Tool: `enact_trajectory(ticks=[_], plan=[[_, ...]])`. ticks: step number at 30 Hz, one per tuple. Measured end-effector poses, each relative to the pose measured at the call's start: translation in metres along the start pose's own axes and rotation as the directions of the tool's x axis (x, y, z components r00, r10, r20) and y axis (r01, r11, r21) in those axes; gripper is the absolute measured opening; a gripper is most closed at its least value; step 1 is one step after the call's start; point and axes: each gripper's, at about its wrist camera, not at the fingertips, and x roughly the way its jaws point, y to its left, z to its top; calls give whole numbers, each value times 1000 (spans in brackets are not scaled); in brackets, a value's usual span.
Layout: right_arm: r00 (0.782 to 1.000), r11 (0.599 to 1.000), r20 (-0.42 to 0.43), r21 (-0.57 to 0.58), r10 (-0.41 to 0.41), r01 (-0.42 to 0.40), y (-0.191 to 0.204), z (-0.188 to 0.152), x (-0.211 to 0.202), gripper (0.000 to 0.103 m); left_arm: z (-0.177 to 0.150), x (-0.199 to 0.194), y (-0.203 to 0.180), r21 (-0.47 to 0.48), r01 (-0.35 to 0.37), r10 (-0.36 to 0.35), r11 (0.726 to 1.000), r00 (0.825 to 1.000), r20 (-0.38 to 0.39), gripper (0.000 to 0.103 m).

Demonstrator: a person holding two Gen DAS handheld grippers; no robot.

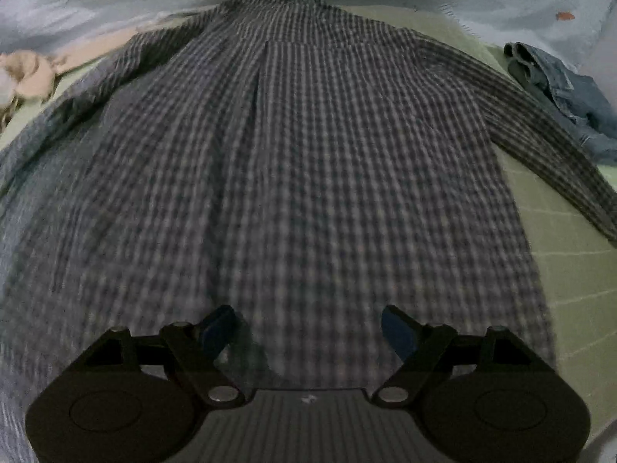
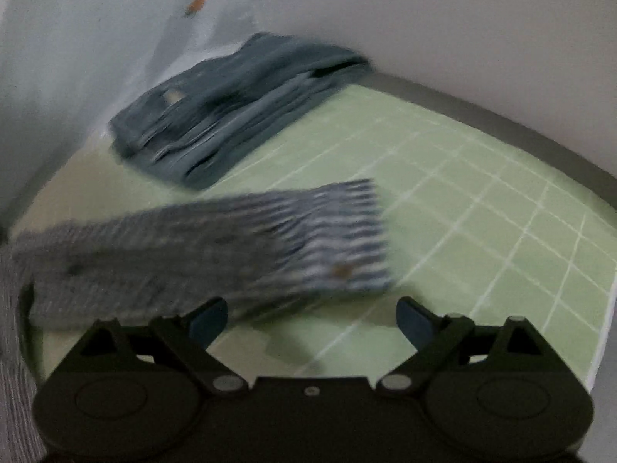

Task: Fold clothes
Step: 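Lay the sleeve cuff flat with the right gripper and release it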

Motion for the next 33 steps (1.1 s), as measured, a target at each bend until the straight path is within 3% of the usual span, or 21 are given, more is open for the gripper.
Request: enact_trajectory(ticks=[4,6,8,11,13,16,19,22,27,31,33], plan=[[1000,999,-3,-38,14,-15,-4,14,16,94,-20,-12,-19,6,-27,27,1000,999,-20,84],[1000,996,-4,-85,5,-5,0,19,21,86,-26,-13,-26,5,-35,35,999,999,-31,85],[1000,987,7,-158,-19,20,6,21,22,50,-30,-13,-31,4,-40,40,999,998,-38,85],[1000,972,-3,-236,-7,6,10,25,24,34,-36,-13,-39,2,-41,41,999,998,-49,86],[1000,959,-2,-283,-11,9,9,29,26,30,-38,-14,-43,6,-34,34,999,998,-53,86],[999,960,11,-275,-45,47,3,39,32,34,-39,-25,-38,-6,-12,12,1000,999,-39,86],[995,957,28,-274,-91,95,2,43,31,56,-42,-41,-20,-19,-15,15,1000,1000,-12,86],[993,958,44,-262,-111,119,9,31,13,78,-47,-52,14,-46,-70,71,996,997,11,86],[1000,959,-17,-282,-4,-2,41,-27,-31,82,-51,-62,94,-120,-185,191,975,981,35,86],[985,911,-109,-379,132,-164,95,-95,-65,87,-49,-61,176,-135,-309,317,941,948,38,86],[982,885,-131,-428,139,-183,124,-128,-80,90,-48,-62,219,-158,-353,362,922,931,36,86]])
